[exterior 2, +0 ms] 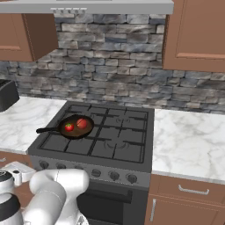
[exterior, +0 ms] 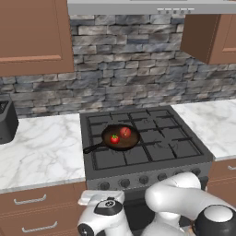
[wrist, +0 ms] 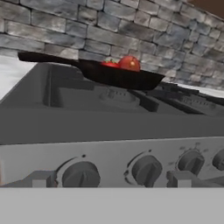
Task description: Place the pan on the front left burner on the stove. Then place the tomato and the onion in the pan and turn on the front left burner.
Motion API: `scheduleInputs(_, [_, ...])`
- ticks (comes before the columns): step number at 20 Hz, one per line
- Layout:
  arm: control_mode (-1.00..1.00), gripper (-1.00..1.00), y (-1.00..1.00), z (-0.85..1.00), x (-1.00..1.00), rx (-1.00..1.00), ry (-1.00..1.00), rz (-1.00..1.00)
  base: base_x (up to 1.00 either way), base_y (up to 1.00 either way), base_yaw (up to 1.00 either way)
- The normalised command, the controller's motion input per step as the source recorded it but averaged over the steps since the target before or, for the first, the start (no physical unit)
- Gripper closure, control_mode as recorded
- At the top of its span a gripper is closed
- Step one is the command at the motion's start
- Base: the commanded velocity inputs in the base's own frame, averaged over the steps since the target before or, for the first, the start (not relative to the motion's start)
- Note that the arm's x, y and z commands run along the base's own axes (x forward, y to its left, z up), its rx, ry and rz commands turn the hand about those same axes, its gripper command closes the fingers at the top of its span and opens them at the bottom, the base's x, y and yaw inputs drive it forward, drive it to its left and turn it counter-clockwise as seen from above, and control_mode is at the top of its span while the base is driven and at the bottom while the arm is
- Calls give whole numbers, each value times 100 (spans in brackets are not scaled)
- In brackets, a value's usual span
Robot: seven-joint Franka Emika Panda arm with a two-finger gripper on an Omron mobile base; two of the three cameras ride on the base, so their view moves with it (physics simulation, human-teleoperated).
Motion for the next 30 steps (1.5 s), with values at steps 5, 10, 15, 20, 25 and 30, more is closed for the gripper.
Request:
scheduleInputs(5, [-100,-100,-1,-14,11,0,0,0,0,0,0])
scheduleInputs(10, [-100,-100,0,-14,13,0,0,1,0,0,0])
scheduleInputs(15, [-100,-100,0,-16,13,0,0,2,0,0,0])
scheduleInputs(20, [-100,-100,0,-17,13,0,0,2,0,0,0])
scheduleInputs(25, [-100,-100,0,-17,16,0,0,2,0,0,0])
scheduleInputs(30, [-100,-100,0,-16,11,0,0,3,0,0,0])
